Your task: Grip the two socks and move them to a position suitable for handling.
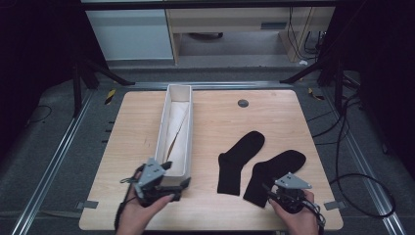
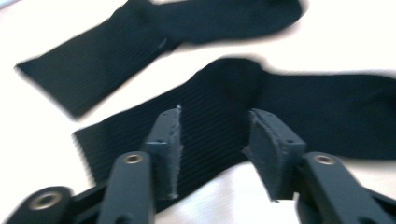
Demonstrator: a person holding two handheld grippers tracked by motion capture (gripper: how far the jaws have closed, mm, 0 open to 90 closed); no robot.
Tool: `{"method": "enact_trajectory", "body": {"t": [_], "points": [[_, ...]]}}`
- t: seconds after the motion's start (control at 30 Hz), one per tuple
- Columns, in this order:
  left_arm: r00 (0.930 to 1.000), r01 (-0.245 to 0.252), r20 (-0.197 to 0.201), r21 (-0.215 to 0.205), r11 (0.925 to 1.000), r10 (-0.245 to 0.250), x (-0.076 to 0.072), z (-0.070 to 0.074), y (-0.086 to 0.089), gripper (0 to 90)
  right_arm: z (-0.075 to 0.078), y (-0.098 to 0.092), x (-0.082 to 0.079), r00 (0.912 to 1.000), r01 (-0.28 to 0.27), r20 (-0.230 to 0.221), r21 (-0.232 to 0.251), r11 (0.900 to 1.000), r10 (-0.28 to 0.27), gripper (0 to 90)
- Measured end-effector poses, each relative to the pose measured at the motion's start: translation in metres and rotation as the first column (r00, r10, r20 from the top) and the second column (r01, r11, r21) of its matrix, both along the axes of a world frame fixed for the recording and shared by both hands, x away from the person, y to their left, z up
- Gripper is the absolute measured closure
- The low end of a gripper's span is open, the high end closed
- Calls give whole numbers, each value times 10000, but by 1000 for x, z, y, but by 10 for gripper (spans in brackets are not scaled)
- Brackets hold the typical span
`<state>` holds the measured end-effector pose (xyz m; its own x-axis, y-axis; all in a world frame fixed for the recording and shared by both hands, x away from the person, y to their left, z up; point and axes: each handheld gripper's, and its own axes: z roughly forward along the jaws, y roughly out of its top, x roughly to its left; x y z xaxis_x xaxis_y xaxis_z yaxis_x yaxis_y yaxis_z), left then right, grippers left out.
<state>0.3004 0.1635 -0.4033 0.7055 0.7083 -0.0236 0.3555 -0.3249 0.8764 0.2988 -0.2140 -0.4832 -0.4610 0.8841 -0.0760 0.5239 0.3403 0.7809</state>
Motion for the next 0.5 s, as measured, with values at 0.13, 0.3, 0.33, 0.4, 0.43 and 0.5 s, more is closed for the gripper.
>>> {"method": "enact_trajectory", "body": {"t": [0.13,0.3,0.33,0.4,0.43,0.5], "points": [[9964,822,-250,284,9962,-815,2,-9,-36,231,18,-19,11,9997,167,172,-188,9997,-164,542],[9811,1814,-775,470,9823,-1774,7,-26,-88,268,23,-44,30,9996,249,-106,-244,9994,-252,578],[9774,1983,-861,537,9787,-1933,9,-30,-97,274,23,-49,34,9995,296,-124,-285,9992,-300,579],[9678,2393,-997,785,9678,-2312,14,-38,-120,300,21,-67,48,9973,639,-333,-375,9972,-652,590],[9678,2393,-997,785,9678,-2312,14,-38,-120,307,21,-67,48,9973,639,-333,-375,9972,-652,590],[9627,2596,-1041,972,9608,-2496,18,-44,-133,318,21,-79,57,9955,758,-533,-397,9963,-778,592]]}}
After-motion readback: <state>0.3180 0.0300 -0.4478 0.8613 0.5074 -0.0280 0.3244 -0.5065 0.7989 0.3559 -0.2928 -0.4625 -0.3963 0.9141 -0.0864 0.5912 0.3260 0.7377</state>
